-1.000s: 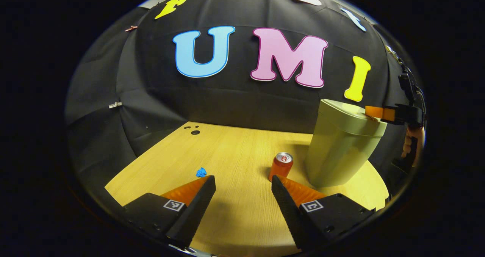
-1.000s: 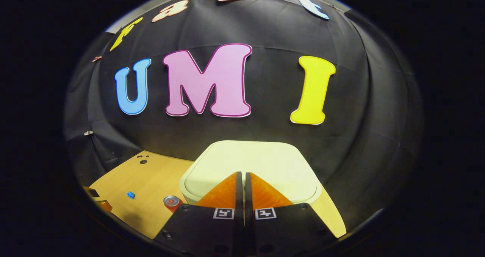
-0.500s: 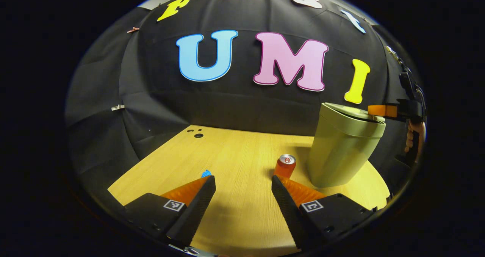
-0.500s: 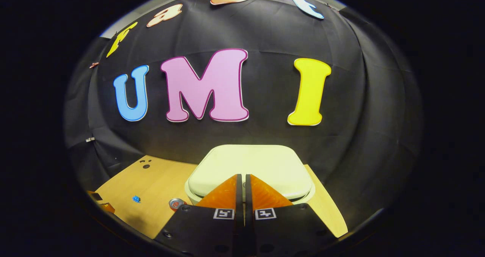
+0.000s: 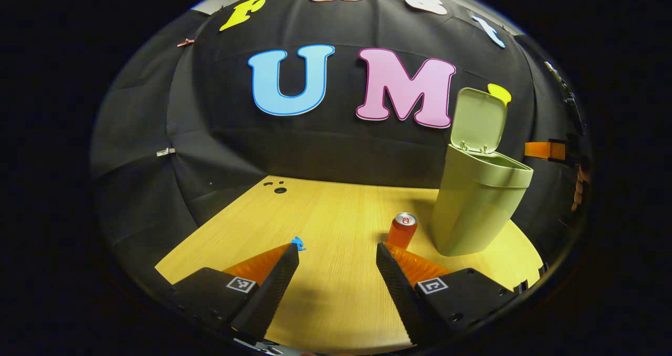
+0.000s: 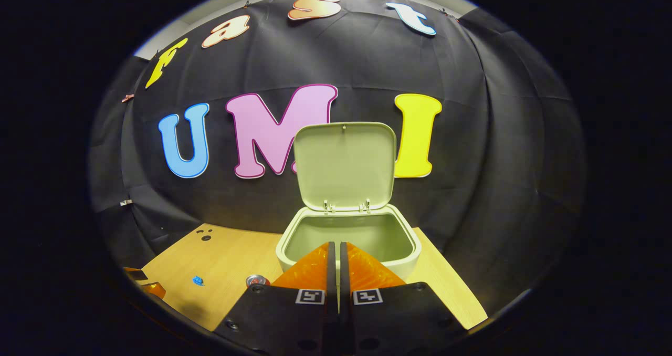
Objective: Press the lid of the desktop garbage bin to open it, pick up the crumpled paper on the desktop and throw it into the bin, then pick up the pop can on the desktop and drop it into the bin, and finally close the garbage bin lid.
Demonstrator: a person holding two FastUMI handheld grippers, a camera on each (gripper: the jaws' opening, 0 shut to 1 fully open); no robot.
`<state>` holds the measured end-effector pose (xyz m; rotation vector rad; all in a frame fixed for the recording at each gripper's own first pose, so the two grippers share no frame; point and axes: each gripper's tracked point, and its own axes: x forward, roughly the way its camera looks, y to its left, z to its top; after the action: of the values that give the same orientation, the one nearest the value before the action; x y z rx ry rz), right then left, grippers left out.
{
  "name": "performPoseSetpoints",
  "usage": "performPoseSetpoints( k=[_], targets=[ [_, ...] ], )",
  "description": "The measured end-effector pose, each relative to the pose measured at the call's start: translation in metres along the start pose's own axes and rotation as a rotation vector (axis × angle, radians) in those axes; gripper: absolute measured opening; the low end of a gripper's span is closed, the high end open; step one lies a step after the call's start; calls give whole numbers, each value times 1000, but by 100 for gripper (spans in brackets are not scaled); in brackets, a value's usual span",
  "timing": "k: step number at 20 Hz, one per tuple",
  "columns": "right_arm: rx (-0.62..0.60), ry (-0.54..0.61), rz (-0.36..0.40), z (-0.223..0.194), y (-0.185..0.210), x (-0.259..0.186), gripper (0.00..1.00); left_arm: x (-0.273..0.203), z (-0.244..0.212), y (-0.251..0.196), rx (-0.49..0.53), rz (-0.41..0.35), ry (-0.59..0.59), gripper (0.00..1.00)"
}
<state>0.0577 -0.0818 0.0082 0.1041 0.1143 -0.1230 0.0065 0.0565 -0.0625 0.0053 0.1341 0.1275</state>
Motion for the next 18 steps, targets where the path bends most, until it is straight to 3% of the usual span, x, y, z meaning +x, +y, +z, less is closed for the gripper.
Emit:
performPoseSetpoints(
  k=[9,13,15,16,17,18],
  targets=[
    [2,67,-6,-28,11,-6,5,13,-12,28,-3,36,19,96],
    [-5,139,31,-51,21,0,6,32,-13,47,-22,60,20,96],
    [-35,171,44,-62,24,2,14,47,-16,57,-33,72,27,96],
    [-49,177,48,-65,24,3,13,56,-19,62,-34,81,34,96],
    [-59,182,58,-69,27,3,31,64,-22,67,-34,92,42,96],
    [-67,191,66,-73,29,4,36,72,-25,74,-38,108,51,96]
  ],
)
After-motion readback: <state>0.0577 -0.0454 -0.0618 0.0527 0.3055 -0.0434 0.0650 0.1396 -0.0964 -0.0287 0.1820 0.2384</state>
